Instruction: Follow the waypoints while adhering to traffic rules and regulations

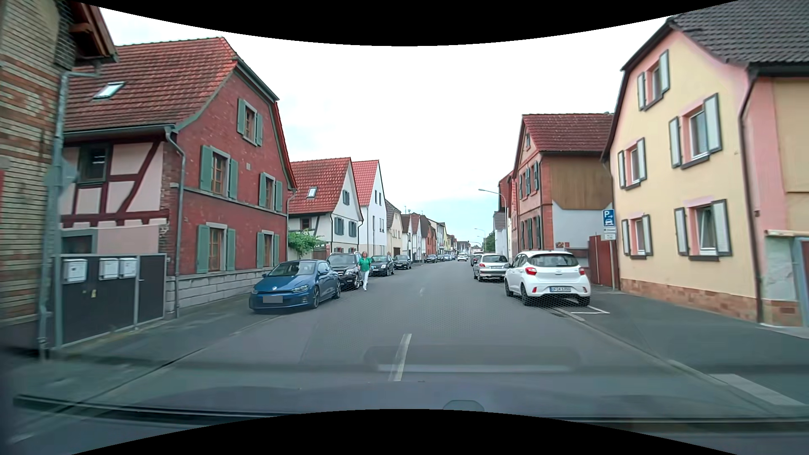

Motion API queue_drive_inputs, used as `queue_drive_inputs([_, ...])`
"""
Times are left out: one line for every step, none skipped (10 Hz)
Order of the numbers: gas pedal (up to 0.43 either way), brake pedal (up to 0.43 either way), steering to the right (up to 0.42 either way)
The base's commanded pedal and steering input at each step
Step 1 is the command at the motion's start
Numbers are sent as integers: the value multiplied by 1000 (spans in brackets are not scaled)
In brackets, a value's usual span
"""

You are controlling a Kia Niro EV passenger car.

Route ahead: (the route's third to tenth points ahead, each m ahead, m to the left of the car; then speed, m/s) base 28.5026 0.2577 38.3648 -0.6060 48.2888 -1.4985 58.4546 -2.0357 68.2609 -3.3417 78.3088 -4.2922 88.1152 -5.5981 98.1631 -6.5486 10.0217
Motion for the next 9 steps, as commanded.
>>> queue_drive_inputs([59,0,9])
queue_drive_inputs([59,0,10])
queue_drive_inputs([59,0,10])
queue_drive_inputs([59,0,10])
queue_drive_inputs([59,0,10])
queue_drive_inputs([59,0,10])
queue_drive_inputs([59,0,10])
queue_drive_inputs([59,0,10])
queue_drive_inputs([59,0,10])
